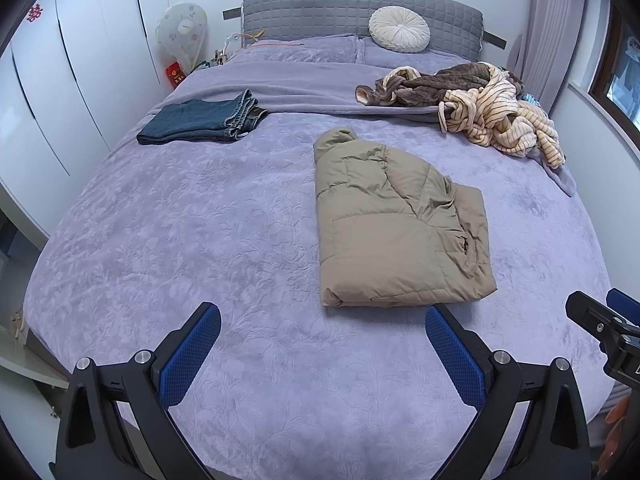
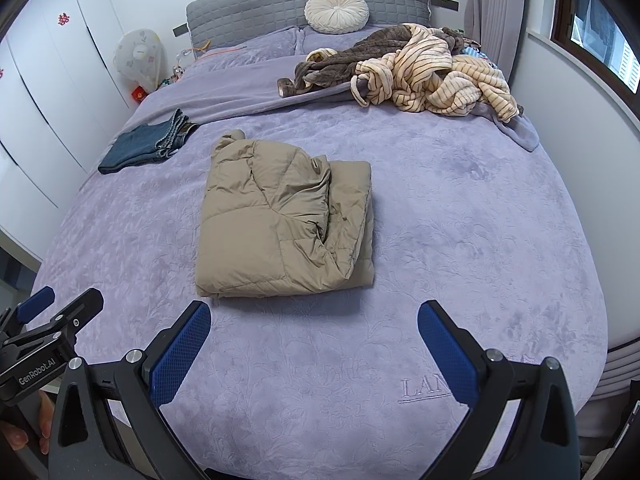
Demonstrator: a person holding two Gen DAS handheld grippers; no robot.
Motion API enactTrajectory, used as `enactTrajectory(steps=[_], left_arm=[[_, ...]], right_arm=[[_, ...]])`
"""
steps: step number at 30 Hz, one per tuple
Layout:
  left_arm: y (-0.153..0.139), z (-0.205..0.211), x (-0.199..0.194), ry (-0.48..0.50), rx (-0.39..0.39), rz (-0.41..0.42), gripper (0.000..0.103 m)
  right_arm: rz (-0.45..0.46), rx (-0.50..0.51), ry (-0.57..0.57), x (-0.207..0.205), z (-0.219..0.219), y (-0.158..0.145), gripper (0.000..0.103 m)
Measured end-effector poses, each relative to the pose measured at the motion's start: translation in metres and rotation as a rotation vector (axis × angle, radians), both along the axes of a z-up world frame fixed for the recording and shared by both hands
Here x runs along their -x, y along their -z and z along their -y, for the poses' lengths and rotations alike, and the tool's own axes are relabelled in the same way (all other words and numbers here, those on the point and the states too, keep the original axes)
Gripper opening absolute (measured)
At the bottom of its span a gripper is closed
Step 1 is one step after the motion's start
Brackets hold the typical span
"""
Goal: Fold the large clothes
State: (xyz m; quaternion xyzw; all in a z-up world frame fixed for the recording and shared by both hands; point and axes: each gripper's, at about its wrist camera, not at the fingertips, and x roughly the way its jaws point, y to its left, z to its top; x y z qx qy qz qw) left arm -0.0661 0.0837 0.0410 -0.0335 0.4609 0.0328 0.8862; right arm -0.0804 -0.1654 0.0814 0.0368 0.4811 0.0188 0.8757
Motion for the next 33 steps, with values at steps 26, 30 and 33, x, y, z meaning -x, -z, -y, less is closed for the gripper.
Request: enactTrajectory(steps=[26,30,33], left_arm=[[-0.0002,-0.0014,-0.0006,-0.003,-0.005,0.000,0.102],[-0.0007,-0.0015,0.0000,-0.003,-0.006,0.002,0.102],[0.0005,-0.0041,0.0005,-0.009,-0.014,0.007,0.102]], right_arm=[[-0.001,0.000,-0.002,-0.0005,-0.0006,0.0000,0.103],[-0.001,0.000,-0.002,-0.0004,-0.0012,0.0001,0.103],[-0.001,-0.002,-0.001,-0.0004,-0.0014,0.0002,0.103]])
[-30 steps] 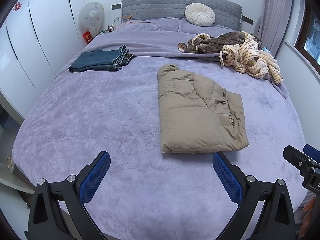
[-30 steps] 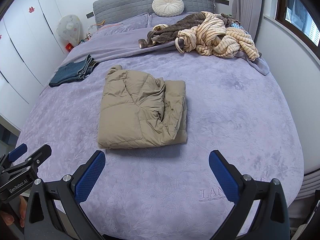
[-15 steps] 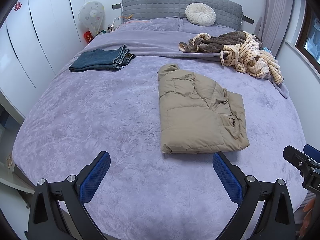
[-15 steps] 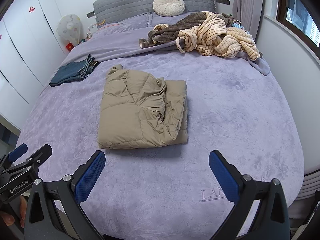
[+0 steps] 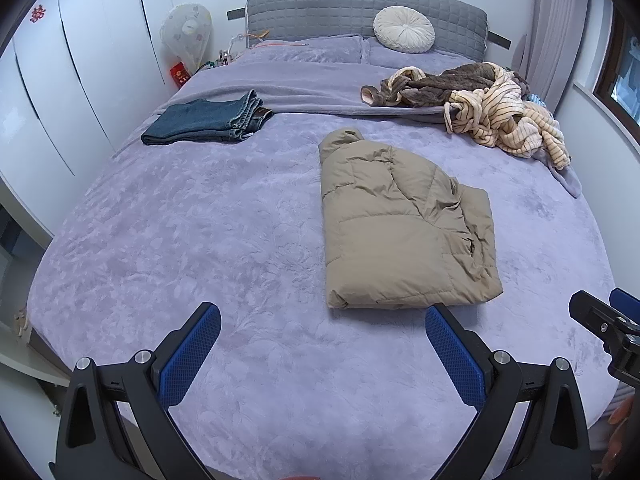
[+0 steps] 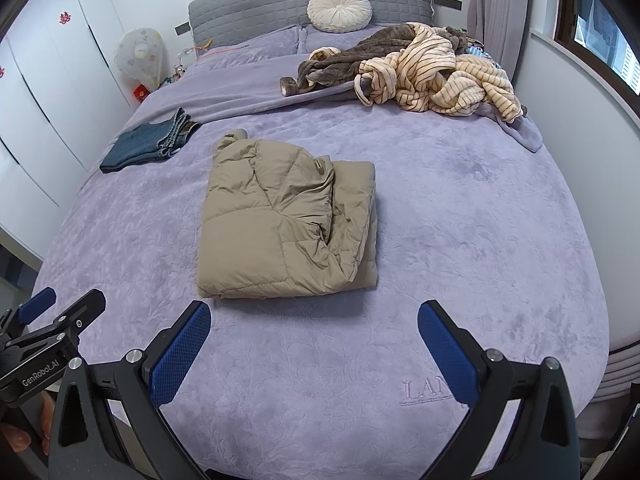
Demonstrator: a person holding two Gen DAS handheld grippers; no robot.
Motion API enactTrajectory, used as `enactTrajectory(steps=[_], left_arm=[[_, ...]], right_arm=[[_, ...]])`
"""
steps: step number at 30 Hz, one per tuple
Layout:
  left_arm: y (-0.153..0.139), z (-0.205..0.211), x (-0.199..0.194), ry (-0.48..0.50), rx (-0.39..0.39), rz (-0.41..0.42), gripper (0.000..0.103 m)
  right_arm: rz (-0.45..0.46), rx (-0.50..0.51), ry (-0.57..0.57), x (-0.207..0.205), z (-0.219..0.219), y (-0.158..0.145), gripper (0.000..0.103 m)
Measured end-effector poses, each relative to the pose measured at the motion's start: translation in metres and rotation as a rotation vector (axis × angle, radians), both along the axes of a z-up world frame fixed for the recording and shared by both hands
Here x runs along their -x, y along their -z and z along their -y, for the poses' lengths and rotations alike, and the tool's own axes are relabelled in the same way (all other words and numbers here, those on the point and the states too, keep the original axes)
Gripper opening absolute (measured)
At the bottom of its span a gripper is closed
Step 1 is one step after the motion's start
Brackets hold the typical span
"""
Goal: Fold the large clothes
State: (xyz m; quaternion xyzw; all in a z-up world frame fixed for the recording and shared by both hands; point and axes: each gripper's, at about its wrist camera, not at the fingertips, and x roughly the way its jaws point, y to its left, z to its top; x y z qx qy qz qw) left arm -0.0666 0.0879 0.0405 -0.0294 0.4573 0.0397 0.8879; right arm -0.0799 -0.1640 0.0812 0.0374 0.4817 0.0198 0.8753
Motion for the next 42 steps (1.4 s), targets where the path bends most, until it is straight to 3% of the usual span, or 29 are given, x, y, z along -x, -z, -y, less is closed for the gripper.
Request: enactTrajectory(steps=[42], left_arm=[[-0.002,0.009,-0.010,0.047,0.003,0.008,0.102]], right_arm=[[0.004,0.032,-0.020,-0.003,0.009,-0.003,0.103]])
